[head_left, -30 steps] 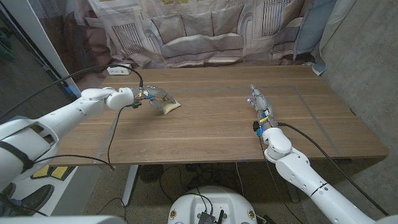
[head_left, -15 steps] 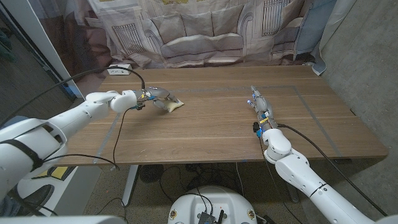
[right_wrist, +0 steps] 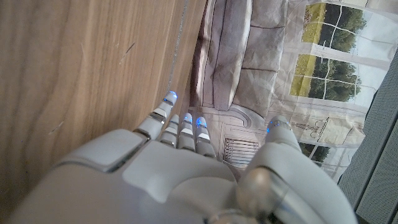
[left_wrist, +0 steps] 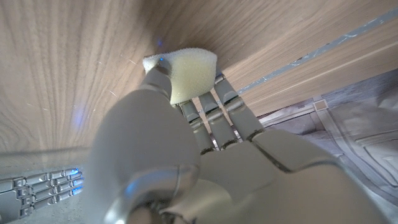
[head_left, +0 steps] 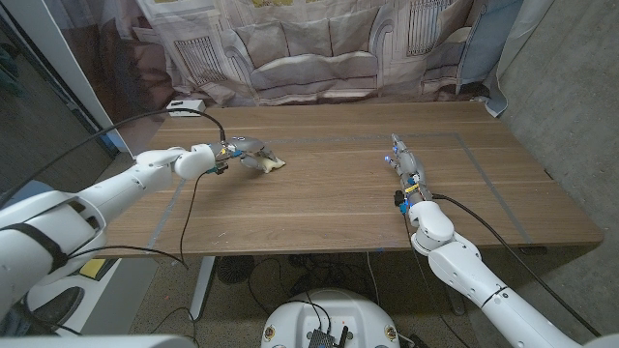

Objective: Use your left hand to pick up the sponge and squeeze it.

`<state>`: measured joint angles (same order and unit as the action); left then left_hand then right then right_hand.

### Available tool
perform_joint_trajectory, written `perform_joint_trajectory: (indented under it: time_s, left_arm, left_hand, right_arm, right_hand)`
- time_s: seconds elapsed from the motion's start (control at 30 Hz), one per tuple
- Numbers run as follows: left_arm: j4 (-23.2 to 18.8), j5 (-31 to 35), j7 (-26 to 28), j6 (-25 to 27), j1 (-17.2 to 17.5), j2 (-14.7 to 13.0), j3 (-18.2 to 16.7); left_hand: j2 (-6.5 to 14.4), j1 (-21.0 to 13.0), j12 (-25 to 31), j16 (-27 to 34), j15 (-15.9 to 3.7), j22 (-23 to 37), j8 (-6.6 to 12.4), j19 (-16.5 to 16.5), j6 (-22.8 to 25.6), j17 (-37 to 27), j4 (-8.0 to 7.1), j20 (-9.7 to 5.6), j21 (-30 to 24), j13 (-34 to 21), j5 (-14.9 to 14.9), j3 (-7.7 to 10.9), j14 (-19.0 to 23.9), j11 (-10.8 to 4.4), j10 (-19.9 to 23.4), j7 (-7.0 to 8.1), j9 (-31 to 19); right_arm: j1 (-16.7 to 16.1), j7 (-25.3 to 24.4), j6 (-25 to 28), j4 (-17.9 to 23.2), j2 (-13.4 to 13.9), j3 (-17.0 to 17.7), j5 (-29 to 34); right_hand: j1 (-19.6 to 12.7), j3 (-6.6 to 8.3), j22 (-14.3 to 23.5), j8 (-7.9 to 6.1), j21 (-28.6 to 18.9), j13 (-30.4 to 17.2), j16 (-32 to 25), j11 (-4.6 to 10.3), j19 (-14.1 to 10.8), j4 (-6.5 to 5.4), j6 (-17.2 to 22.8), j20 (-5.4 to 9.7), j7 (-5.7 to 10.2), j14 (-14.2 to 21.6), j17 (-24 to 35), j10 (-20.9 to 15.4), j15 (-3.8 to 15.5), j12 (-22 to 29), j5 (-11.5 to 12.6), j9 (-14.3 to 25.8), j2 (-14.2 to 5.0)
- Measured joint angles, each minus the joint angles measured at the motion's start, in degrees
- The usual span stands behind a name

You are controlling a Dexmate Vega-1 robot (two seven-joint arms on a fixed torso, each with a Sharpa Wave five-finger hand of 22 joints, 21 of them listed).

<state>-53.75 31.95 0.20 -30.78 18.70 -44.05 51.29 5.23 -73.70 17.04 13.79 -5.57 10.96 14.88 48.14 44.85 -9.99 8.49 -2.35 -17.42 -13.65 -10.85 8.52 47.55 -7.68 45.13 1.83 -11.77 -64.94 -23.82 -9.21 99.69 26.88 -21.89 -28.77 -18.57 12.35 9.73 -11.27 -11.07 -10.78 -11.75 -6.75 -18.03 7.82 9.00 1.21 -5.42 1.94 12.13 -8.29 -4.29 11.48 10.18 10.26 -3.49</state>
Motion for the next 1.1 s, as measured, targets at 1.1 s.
perform_joint_trajectory:
  time_s: [1.1]
  left_arm:
    - [-21.1, -4.24, -2.39, 13.36, 9.29, -6.7, -9.87]
  left_hand:
    - [0.97, -0.04, -0.96, -1.61, -0.28, -0.04, -0.71, 0.38, -0.19, -0.25, -0.04, 0.21, -0.01, -0.89, 0.28, 1.27, 0.22, 2.97, -2.06, -0.51, -0.2]
  right_arm:
    - [-2.71, 1.76, -4.38, 0.4, 0.54, 1.49, -1.23]
  right_hand:
    - [0.0, -0.25, 0.0, 0.0, 0.0, 0.0, 0.0, 0.31, 0.0, -0.25, 0.43, 0.01, 0.2, 0.31, -0.01, -0.31, -0.31, 0.0, 0.0, 0.0, 0.0]
